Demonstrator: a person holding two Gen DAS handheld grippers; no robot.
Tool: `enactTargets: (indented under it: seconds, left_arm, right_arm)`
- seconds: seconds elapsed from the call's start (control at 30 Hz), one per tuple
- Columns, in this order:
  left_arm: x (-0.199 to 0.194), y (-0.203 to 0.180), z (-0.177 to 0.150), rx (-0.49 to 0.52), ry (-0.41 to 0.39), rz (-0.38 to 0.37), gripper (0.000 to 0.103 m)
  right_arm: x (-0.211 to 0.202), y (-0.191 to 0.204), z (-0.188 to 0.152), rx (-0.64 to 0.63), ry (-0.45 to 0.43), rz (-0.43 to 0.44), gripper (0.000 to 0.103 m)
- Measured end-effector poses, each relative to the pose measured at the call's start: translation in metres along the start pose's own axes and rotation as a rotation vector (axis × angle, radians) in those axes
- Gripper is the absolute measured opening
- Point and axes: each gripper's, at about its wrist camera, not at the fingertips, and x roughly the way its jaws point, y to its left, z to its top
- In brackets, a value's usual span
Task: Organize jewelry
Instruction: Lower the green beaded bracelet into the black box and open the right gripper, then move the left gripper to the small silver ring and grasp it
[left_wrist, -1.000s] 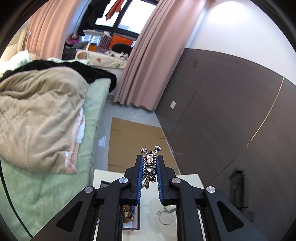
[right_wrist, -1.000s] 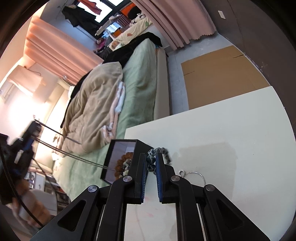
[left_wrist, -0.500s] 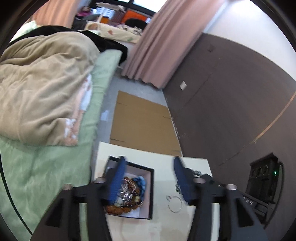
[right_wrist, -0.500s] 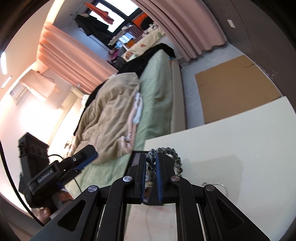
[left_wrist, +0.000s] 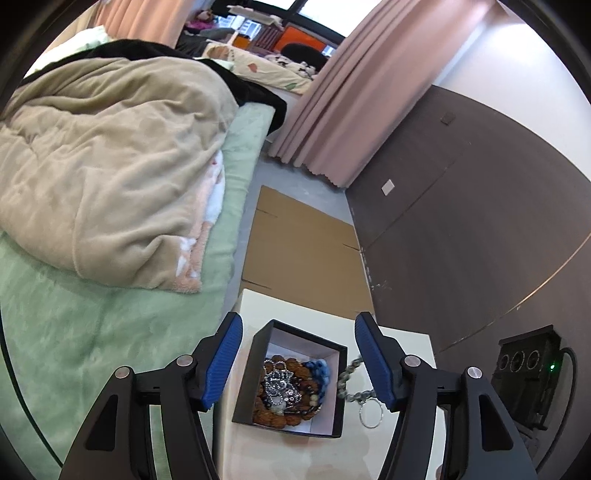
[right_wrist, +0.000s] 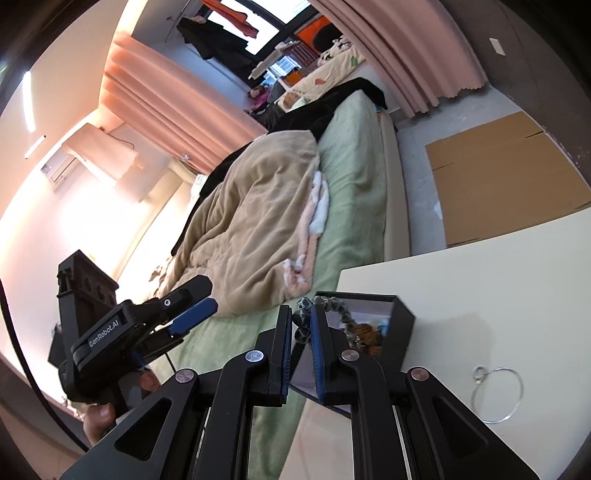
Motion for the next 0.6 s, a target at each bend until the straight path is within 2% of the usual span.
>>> enactTargets:
  seconds: [0.1,0.17,0.23,0.27,0.33,0.6]
  left_arm:
    - [0.001,0.003,0.000,-0.011,0.006,0.002,0.064]
    - [0.001,0.003,0.000,-0.008,0.006,0.003,0.064]
    - [0.002,0.002,-0.001,0.001,0.010,0.005,0.064]
    - [0.003,0.000,-0.002,0.006,0.013,0.003,0.064]
    - [0.006,-0.003,-0.003,0.013,0.020,0.003,0.064]
    - [0.022,-0.029,-0.017,0.077,0.062,-0.003,0.064]
  right_arm:
    - [0.008,0.007,0.000,0.008,0.003,0.041,0.012]
    - [0.014,0.009,0.000,0.002,0.015,-0.015,0.020]
    - [0.020,0.004,-0.001,0.011,0.051,-0.080,0.063]
    - [0.019,-0.001,-0.001,0.026,0.042,-0.112,0.067]
    - [0.010,-0.011,-0.002,0.044,0.009,-0.162,0.068]
    - [-0.037,-0.042,0.005,0.086,-0.019,-0.231,0.068]
